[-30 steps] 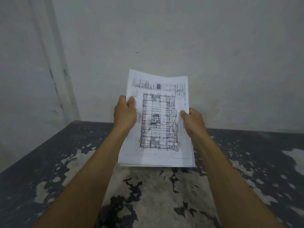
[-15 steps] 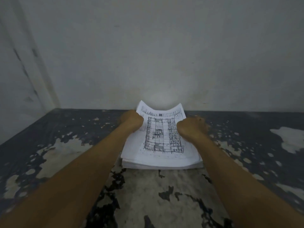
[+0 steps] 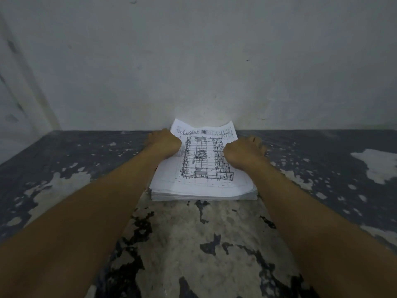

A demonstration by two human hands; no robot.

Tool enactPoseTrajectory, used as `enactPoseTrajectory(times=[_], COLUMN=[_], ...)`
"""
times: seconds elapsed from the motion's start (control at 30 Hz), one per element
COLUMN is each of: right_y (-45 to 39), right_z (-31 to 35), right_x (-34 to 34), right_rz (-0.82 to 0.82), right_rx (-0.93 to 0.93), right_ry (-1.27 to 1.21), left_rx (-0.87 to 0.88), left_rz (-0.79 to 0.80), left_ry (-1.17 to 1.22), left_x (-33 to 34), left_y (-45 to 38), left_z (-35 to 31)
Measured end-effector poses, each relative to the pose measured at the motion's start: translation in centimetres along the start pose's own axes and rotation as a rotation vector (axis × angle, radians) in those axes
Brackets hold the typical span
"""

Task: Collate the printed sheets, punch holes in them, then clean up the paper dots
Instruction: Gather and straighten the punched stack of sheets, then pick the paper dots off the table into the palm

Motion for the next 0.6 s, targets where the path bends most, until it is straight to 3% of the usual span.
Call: enactPoseTrajectory(times=[0.17,0.37,0.6], right_y=[1.1,5.1,12.2], right_z=[-1.1,-3.0,-10.4], right_x=[-2.8,-8.2,-14.1], right_rz=[-0.122,-0.309,-0.486], right_rx=[0.015,-0.054,-0.133], right_ry=[-0.244,-0.255,-0.262], left_rx=[0.014,0.196,0.418], left_rz=[-0.093,-0.256,-0.341], left_ry=[-0.067,-0.091,0.026], left_x=[-1.5,-5.6,-9.2], left_y=[1.0,6.3,15.5], left_z=[0.0,-5.0,-14.3])
Point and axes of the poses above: each hand's wrist, its own y-axis away from the middle knuckle, its own x-axis out of the palm, z = x × y, the point moved 10 cm from there along -y, towards the middle knuckle, and after that the axes turned 11 degrees about -z, right-handed, at the moved point
